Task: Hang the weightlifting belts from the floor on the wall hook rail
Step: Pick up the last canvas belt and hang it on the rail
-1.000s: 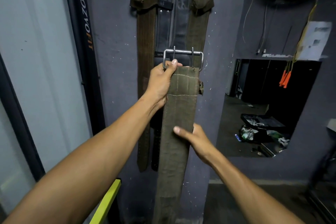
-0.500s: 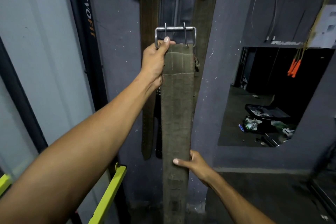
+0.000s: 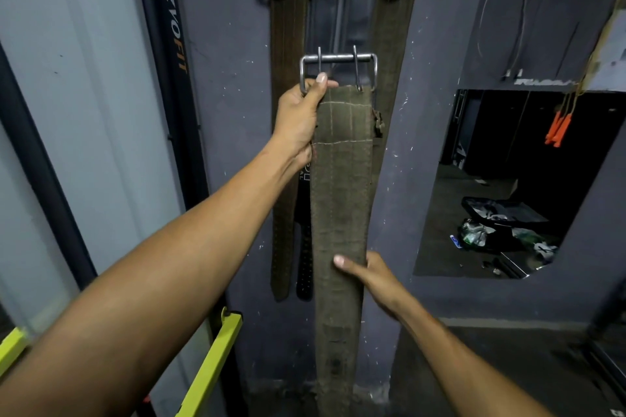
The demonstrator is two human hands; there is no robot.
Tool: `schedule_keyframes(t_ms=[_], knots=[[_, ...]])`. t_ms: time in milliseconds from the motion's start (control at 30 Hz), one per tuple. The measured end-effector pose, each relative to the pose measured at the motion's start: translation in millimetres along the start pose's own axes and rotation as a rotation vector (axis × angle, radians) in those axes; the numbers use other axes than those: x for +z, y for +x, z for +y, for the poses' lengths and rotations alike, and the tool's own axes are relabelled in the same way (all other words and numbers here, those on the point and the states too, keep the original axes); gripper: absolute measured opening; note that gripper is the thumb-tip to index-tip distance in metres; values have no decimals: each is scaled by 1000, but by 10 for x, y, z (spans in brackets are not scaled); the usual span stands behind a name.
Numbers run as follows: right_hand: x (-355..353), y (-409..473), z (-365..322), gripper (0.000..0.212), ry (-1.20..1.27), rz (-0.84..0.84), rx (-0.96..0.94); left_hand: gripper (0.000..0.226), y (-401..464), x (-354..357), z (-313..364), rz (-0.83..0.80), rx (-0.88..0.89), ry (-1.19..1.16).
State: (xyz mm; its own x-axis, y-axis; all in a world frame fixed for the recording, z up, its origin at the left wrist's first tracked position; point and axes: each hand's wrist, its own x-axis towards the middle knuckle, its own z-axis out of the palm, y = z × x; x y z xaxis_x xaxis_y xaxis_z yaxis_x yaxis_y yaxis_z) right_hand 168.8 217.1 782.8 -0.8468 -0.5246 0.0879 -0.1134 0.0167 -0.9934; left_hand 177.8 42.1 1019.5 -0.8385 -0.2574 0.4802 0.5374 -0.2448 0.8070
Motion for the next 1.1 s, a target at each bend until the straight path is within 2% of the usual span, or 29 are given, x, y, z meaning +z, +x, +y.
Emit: schedule_keyframes(t_ms=[133, 233, 333, 400, 467, 600, 767, 867, 933, 1033, 1100], knots=[[40, 283, -919, 47, 72, 122, -257, 22, -61, 15, -169, 18, -25, 16], [23, 470, -1463, 38, 52, 261, -381, 23, -82, -4, -281, 28, -43, 28], [-49, 613, -1760, 36, -74, 384, -502, 24, -48, -37, -309, 36, -57, 47], [-81, 719, -1834, 42, -153, 440, -554, 25, 6, -64, -311, 43, -48, 67], [-93, 828, -1872, 43, -177, 445, -589, 27, 84, -95, -319, 54, -42, 91], [-107, 1049, -1914, 31, -204, 453, -623, 28, 284, -160, -349, 88, -24, 161], [-123, 1448, -2012, 35, -187, 475, -667, 28, 638, -204, -377, 154, 32, 226], [-148, 1728, -2120, 38, -95, 466, -710, 40, 895, -200, -357, 230, 83, 227], [-154, 1928, -2230, 38, 3, 433, -743, 46, 1062, -173, -310, 270, 147, 262], [-160, 2237, -2439, 49, 87, 381, -772, 36, 1290, -179, -217, 288, 313, 405], [-156, 2445, -2603, 44, 122, 354, -800, 40, 1436, -254, -189, 260, 442, 477]])
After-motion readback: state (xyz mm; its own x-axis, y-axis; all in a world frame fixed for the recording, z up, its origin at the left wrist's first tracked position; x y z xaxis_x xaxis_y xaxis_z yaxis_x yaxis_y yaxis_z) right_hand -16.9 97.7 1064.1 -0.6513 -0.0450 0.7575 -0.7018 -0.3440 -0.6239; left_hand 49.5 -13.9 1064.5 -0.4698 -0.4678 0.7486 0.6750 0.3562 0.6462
